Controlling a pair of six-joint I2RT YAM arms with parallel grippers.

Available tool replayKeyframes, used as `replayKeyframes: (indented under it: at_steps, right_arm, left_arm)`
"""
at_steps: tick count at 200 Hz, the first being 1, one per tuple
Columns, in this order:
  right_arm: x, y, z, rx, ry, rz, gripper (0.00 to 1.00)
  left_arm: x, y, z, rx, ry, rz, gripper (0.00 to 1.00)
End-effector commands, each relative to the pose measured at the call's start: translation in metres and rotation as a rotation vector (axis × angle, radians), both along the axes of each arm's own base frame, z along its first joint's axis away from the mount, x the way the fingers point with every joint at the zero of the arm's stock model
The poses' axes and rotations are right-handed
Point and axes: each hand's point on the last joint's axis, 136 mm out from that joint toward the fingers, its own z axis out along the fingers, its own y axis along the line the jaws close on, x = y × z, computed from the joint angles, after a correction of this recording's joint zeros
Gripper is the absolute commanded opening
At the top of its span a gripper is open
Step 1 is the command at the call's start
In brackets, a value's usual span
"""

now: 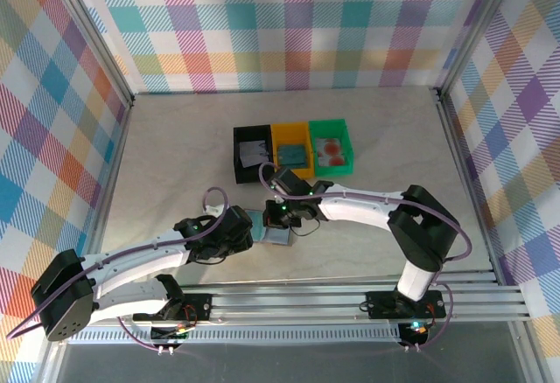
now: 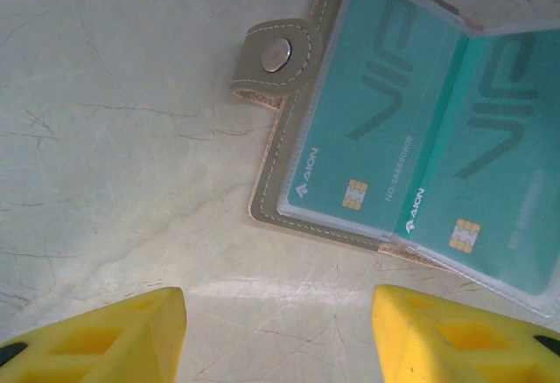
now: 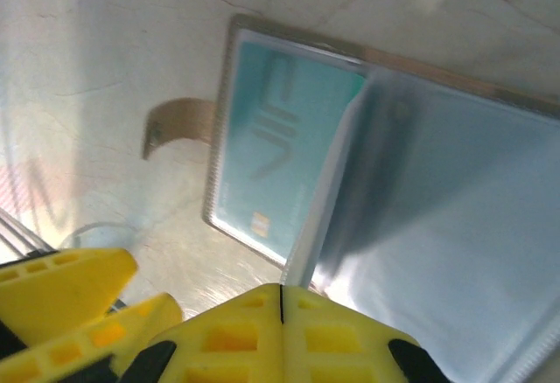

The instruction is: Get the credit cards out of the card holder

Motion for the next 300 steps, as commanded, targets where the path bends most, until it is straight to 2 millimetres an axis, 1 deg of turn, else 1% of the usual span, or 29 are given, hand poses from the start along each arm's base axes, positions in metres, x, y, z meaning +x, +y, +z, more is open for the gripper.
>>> replayKeyframes:
  at_steps: [1, 30, 77, 124, 146, 157, 172, 180, 199, 218, 233, 256, 276, 300]
  right_arm:
    - [-0.014, -0.03, -0.019, -0.103, 0.022, -0.014, 0.0]
    - [-0.016, -0.05, -0.027, -0.117, 0.036, -0.05, 0.0]
    - [-0.013, -0.076, -0.031, -0.133, 0.043, -0.096, 0.0]
    - [-0.01, -0.09, -0.028, -0.138, 0.039, -0.104, 0.0]
    - [-0.008, -0.093, -0.025, -0.13, 0.039, -0.101, 0.0]
    - [-0.006, -0.09, -0.018, -0.103, 0.021, -0.089, 0.0]
    - [-0.006, -0.077, -0.003, -0.018, -0.006, -0.042, 0.15]
    - [-0.007, -0.069, 0.005, 0.03, -0.015, -0.016, 0.2]
    - [-0.008, -0.056, 0.018, 0.109, -0.026, 0.022, 0.22]
    - [-0.011, -0.039, 0.026, 0.176, -0.008, 0.06, 0.24]
    - [-0.011, -0.03, 0.027, 0.182, 0.006, 0.058, 0.24]
    - [-0.009, -0.021, 0.019, 0.176, 0.047, 0.022, 0.22]
    - [-0.009, -0.012, 0.011, 0.173, 0.078, -0.002, 0.22]
    - [-0.009, 0.002, 0.008, 0.167, 0.083, -0.005, 0.22]
  left_arm:
    - [-0.001, 0.009, -0.003, 0.018, 0.002, 0.021, 0.58]
    - [0.0, 0.007, -0.005, 0.015, 0.005, 0.021, 0.59]
    - [0.002, 0.002, -0.01, 0.008, 0.02, 0.016, 0.59]
    - [0.004, -0.004, -0.011, -0.003, 0.027, 0.013, 0.59]
    - [0.004, -0.007, -0.013, -0.009, 0.036, 0.009, 0.59]
    - [0.004, -0.008, -0.014, -0.007, 0.041, 0.008, 0.59]
    - [0.006, -0.01, -0.013, -0.01, 0.038, 0.008, 0.59]
    - [0.007, -0.011, -0.012, -0.014, 0.032, 0.004, 0.59]
    - [0.013, -0.012, -0.012, -0.013, 0.024, -0.01, 0.59]
    - [0.016, -0.012, -0.018, -0.038, 0.055, -0.01, 0.59]
    - [0.019, -0.009, -0.021, -0.04, 0.069, 0.0, 0.59]
    - [0.023, -0.005, -0.023, -0.017, 0.085, 0.01, 0.59]
    - [0.024, -0.006, -0.028, -0.016, 0.109, 0.006, 0.59]
    - [0.023, -0.005, -0.033, -0.004, 0.126, 0.009, 0.59]
